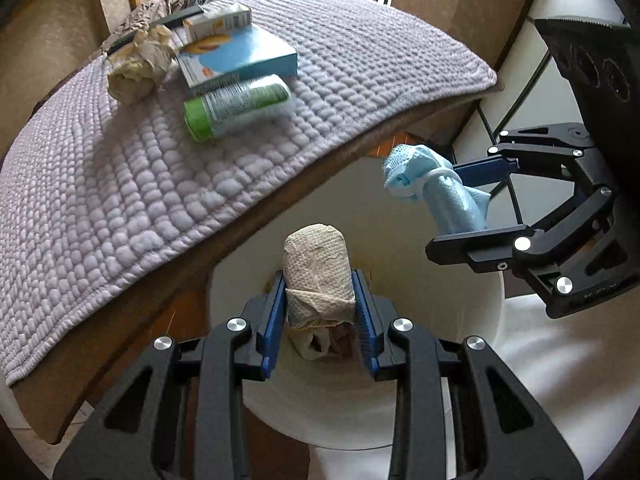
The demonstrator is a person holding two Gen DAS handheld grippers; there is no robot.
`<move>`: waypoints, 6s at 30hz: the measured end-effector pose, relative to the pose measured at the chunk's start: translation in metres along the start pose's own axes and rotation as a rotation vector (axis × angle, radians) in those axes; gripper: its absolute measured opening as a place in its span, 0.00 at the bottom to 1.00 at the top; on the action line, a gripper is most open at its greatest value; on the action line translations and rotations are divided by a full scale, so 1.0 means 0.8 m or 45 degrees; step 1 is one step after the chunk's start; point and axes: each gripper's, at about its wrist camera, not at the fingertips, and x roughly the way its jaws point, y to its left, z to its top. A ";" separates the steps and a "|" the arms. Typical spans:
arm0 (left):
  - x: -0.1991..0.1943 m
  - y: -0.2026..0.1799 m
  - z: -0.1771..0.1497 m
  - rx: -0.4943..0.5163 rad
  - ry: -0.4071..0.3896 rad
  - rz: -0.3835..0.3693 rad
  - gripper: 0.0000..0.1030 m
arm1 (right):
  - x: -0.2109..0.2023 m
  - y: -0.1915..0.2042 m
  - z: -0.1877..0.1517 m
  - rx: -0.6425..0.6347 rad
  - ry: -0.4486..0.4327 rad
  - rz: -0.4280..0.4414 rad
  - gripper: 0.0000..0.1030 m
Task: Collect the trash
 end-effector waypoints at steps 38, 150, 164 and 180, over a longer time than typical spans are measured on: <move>0.092 -0.019 -0.017 0.001 0.148 0.042 0.33 | 0.088 0.004 -0.022 0.026 0.147 -0.047 0.54; -0.028 0.105 0.086 -0.272 -0.398 0.156 0.53 | -0.026 -0.069 0.182 0.228 -0.351 -0.125 0.69; -0.046 0.084 0.053 -0.288 -0.382 0.135 0.53 | -0.055 -0.052 0.121 0.253 -0.336 -0.112 0.69; -0.051 0.044 0.021 -0.211 -0.344 0.061 0.53 | -0.069 -0.022 0.086 0.230 -0.309 -0.065 0.69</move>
